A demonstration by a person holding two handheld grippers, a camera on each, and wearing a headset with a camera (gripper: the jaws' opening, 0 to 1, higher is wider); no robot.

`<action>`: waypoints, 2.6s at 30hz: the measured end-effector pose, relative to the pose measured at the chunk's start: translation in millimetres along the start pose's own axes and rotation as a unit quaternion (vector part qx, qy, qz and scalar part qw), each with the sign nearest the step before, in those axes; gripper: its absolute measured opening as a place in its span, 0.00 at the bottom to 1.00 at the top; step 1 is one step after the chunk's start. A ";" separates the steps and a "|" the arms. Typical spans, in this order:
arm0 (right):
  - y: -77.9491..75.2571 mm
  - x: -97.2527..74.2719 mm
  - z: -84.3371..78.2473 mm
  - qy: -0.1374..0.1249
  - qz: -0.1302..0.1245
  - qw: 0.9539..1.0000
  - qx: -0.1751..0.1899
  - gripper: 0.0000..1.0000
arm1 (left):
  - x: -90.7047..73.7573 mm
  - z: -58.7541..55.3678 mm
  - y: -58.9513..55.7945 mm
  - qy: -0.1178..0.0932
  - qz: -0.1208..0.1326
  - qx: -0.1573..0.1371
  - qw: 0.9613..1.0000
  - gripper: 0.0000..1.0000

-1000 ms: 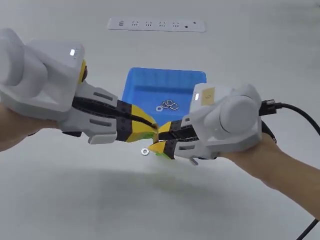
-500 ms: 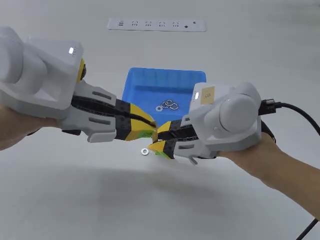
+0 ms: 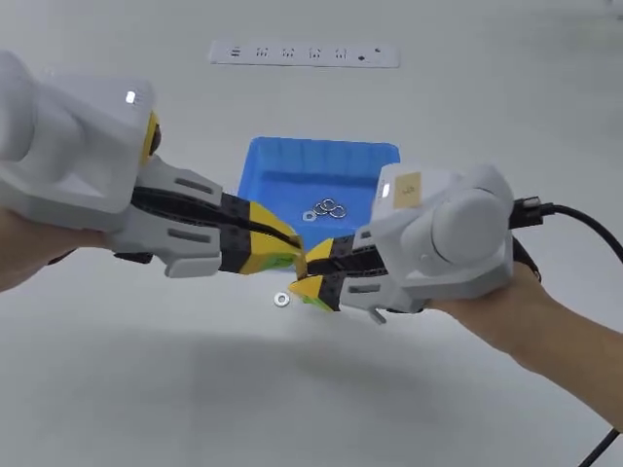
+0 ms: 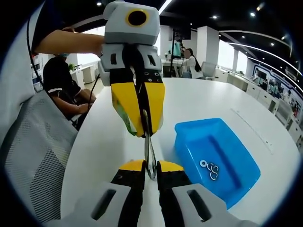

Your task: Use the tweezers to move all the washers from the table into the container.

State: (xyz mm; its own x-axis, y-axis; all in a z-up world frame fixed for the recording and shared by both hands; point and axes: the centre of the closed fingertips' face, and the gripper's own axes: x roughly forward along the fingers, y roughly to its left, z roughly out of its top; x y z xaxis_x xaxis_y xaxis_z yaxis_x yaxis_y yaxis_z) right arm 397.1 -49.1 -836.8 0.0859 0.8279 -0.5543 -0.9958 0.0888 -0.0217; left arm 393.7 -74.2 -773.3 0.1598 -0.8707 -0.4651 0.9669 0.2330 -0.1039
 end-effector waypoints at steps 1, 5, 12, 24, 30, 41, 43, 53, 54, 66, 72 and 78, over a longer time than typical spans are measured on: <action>0.2 -0.6 1.6 0.000 -0.001 1.000 -0.003 0.11 | -1.2 2.0 -1.1 0.000 -0.002 0.003 1.000 0.06; 0.7 -4.3 9.0 -0.003 -0.003 1.000 -0.013 0.11 | -6.4 8.7 -2.4 0.009 -0.010 0.017 1.000 0.06; -3.2 -15.1 27.3 -0.018 -0.016 0.999 -0.025 0.11 | -15.2 27.0 -5.3 0.016 -0.011 0.048 0.999 0.06; -10.2 -29.0 45.8 -0.028 -0.036 0.998 -0.048 0.11 | -23.3 48.1 -8.8 0.018 0.000 0.080 0.997 0.06; -21.4 -35.1 55.9 -0.034 -0.046 0.997 -0.059 0.11 | -25.5 60.1 -2.9 0.017 0.007 0.095 0.995 0.06; -60.9 -39.8 60.5 -0.035 -0.068 0.995 -0.070 0.11 | -17.7 74.0 32.0 0.012 0.014 0.117 0.993 0.06; -68.5 -38.0 57.1 -0.034 -0.070 0.995 -0.067 0.11 | -13.4 73.0 39.5 0.012 0.015 0.117 0.993 0.06; -86.5 -24.6 30.8 -0.006 -0.063 0.996 -0.067 0.11 | 7.2 54.3 61.2 0.018 0.003 0.105 0.994 0.06; -88.1 -23.0 28.7 -0.004 -0.061 0.996 -0.067 0.11 | 8.6 52.5 63.5 0.017 0.004 0.105 0.994 0.06; -94.5 -10.3 14.0 0.012 -0.053 0.996 -0.069 0.11 | 16.5 36.7 77.0 0.017 0.000 0.089 0.996 0.06; -97.7 -7.5 9.4 0.015 -0.054 0.996 -0.064 0.11 | 18.8 33.4 80.5 0.017 -0.002 0.086 0.996 0.06; -97.8 -8.2 8.0 0.016 -0.055 0.996 -0.063 0.11 | 20.6 33.4 82.2 0.015 -0.005 0.084 0.996 0.06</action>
State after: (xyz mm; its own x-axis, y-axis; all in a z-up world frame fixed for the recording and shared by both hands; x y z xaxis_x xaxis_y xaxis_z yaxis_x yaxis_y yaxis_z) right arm 494.0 -60.1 -823.5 0.1957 0.7989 -0.5688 -0.9766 0.1061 -0.1869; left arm 483.1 -87.4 -762.1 0.1467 -0.8585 -0.4913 0.9884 0.1466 0.0388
